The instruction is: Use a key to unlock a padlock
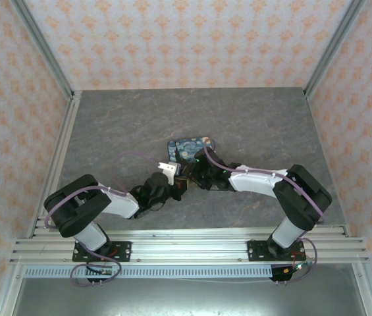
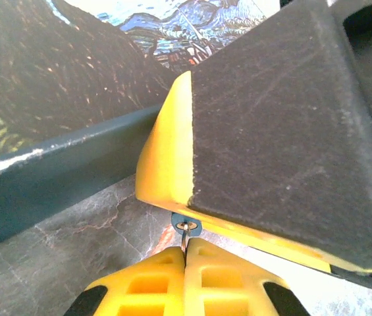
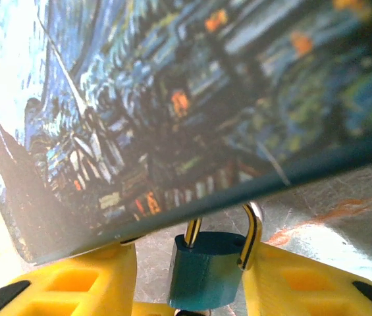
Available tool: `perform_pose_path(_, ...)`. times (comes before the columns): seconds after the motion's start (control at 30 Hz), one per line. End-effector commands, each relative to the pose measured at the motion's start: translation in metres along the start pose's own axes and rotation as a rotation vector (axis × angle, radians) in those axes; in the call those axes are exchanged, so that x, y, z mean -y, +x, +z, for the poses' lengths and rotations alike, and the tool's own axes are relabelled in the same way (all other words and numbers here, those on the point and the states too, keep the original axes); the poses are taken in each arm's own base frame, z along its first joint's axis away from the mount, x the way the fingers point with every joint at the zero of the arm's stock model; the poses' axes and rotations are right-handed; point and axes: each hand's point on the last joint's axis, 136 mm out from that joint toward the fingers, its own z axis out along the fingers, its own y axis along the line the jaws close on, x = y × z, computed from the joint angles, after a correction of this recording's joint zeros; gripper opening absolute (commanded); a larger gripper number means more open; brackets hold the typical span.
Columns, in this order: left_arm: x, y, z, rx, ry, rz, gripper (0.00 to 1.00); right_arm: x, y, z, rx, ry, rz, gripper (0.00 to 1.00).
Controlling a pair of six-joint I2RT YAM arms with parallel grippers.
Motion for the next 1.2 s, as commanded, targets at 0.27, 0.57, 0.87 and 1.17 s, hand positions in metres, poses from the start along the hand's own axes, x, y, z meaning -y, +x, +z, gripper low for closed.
perform_pose_path(0.27,0.015,-0.018,0.004,0.052,0.061,-0.074,0.00,0.005,0.003,-0.003,-0.005,-0.011,0.067,0.56)
perform_pose_path(0.57,0.018,-0.022,0.004,0.068,0.075,-0.111,0.00,0.014,0.006,0.002,-0.012,0.008,0.076,0.44)
perform_pose_path(0.87,0.019,-0.025,0.002,0.075,0.077,-0.118,0.00,0.022,0.007,0.005,-0.015,0.036,0.082,0.54)
perform_pose_path(1.17,0.015,-0.022,0.002,0.067,0.060,-0.119,0.00,0.020,0.002,-0.005,0.011,0.050,0.062,0.14)
